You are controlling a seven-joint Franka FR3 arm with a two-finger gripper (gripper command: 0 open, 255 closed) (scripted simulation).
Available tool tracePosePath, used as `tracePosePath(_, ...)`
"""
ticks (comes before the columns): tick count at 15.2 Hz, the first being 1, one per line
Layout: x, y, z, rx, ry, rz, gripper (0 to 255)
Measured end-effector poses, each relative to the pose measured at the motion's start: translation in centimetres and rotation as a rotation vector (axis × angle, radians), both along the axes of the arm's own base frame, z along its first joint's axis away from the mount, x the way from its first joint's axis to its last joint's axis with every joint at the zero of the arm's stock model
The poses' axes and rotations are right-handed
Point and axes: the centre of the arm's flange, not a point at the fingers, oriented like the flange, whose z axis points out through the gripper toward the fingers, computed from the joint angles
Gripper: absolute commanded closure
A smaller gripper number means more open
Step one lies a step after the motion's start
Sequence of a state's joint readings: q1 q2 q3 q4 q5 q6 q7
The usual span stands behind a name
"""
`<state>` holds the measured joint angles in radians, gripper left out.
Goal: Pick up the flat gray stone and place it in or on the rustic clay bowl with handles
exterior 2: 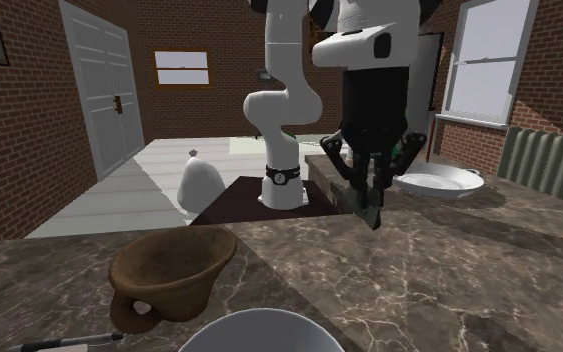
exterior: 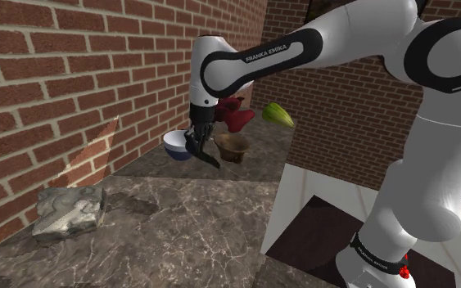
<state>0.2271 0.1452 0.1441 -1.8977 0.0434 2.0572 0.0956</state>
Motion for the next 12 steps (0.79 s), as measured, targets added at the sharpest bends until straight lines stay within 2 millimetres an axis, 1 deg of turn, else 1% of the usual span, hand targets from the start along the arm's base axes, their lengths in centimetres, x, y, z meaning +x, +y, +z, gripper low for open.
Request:
tracePosePath(4,0.2,-0.1,2.0,0.0,0.0,0.0,255)
tracePosePath(5,0.3,-0.6,2.1,0.0,0.0,0.0,255)
tracePosePath(7,0.9,-2.6,1.9,0.0,0.0,-0.001,255)
tracePosePath(8,1.4,-3.7,2.2,0.0,0.0,-0.001,255)
tracePosePath(12,3.3,-8.9,1.9,0.0,0.0,-0.002,255)
